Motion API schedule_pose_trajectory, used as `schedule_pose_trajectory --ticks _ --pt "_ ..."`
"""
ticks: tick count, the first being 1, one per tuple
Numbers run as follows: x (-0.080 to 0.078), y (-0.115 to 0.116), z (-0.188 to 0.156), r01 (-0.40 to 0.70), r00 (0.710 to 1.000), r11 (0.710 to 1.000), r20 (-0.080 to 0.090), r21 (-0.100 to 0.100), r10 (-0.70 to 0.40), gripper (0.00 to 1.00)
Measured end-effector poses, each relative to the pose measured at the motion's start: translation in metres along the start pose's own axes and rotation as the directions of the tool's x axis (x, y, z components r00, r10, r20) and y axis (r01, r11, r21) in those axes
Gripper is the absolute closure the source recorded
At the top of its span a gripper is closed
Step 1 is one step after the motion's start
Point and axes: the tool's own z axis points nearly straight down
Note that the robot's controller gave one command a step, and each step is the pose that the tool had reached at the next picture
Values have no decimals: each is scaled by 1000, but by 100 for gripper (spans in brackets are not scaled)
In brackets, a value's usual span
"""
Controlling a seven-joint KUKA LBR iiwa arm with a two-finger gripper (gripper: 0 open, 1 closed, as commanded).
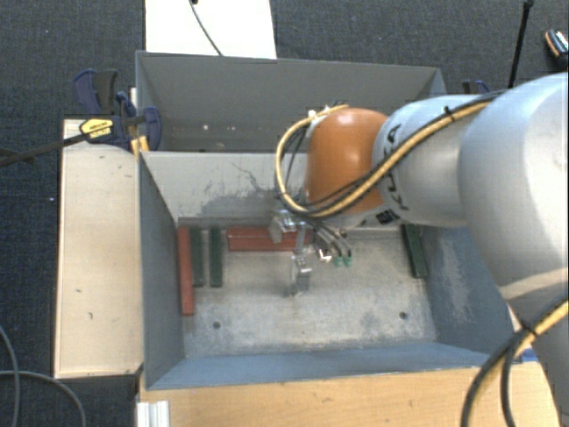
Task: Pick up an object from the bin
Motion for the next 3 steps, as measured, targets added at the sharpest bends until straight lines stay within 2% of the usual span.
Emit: schedule_pose_trajectory --ticks 1,2,3 --pt "-2 4 -2 3 1000 1000 6 -3 -3 100" --pt "0 3 0 2 1000 1000 0 -3 -2 0" --pt "-1 3 -1 1 1000 1000 4 -3 -1 100"
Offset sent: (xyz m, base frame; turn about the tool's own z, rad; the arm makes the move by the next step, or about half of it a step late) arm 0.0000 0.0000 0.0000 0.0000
